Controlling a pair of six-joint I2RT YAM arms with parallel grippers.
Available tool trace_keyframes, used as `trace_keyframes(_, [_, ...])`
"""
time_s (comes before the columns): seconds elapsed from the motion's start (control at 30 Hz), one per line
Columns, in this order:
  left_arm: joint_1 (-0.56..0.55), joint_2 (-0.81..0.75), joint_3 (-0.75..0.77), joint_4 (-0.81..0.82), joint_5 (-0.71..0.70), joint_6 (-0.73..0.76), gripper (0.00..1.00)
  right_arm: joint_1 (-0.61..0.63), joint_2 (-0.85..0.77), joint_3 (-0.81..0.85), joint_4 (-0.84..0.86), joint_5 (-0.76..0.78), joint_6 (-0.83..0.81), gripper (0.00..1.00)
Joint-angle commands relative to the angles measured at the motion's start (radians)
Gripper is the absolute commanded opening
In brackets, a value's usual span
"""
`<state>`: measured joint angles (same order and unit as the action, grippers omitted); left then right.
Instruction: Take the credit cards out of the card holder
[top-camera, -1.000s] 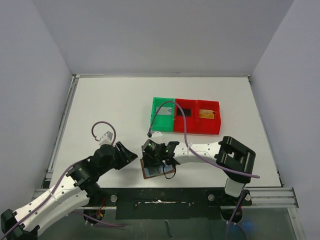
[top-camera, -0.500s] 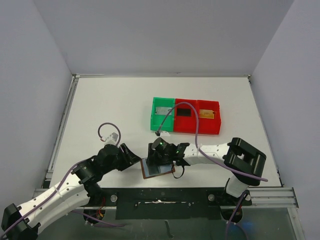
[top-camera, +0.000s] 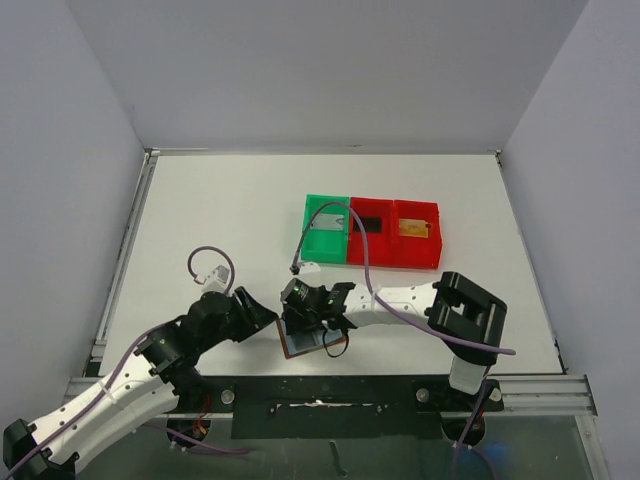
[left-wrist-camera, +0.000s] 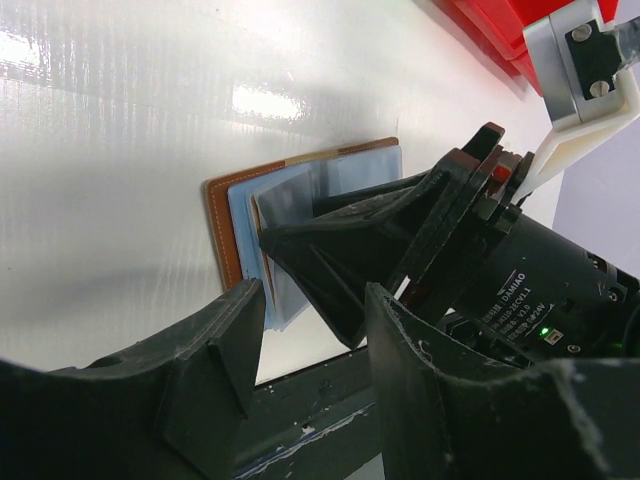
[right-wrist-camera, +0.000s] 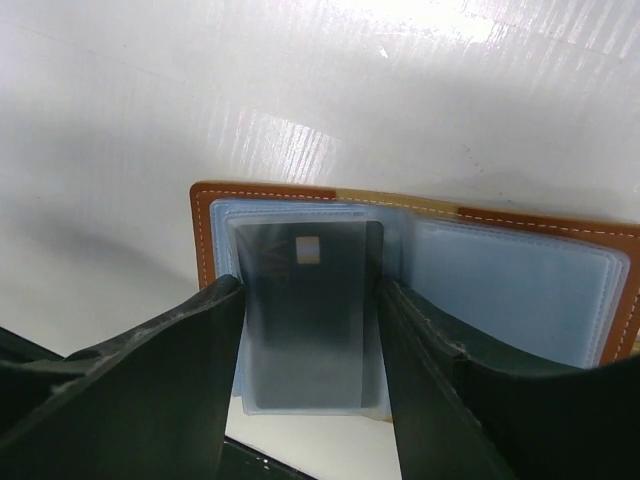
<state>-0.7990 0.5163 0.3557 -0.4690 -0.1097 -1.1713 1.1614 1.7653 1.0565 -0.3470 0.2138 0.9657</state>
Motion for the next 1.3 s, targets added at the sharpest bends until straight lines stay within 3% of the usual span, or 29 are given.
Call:
trace_keyframes(0.0, [-0.001, -0.004, 0.022, 0.020, -0.015, -0.003, 0.44, 0.005, -0.006, -0.044, -0.008, -0.007, 0.002, 0.53])
trace_keyframes(0.43, [-0.002, 0.108, -0.057, 0.223, 0.170, 0.020, 0.43, -0.125, -0.192, -0.386, 0.460, -0.218, 0.094, 0.50])
trace_keyframes(0.57, [-0.003, 0.172, -0.050, 0.254, 0.191, 0.029, 0.40, -0.141, -0.196, -0.418, 0.505, -0.243, 0.112, 0.51])
trace_keyframes(0.8, [-0.002, 0.064, 0.026, 0.031, -0.015, -0.022, 0.39, -0.064, -0.140, -0.218, 0.183, -0.059, 0.052, 0.69])
trace_keyframes(1.03, [0.000, -0.098, -0.025, -0.075, -0.081, -0.166, 0.40, 0.015, 0.005, 0.025, -0.090, 0.067, 0.016, 0.73])
trace_keyframes(1.27, [0.000, -0.157, -0.029, -0.101, -0.095, -0.177, 0.39, 0.028, 0.065, 0.085, -0.150, 0.090, 0.014, 0.68])
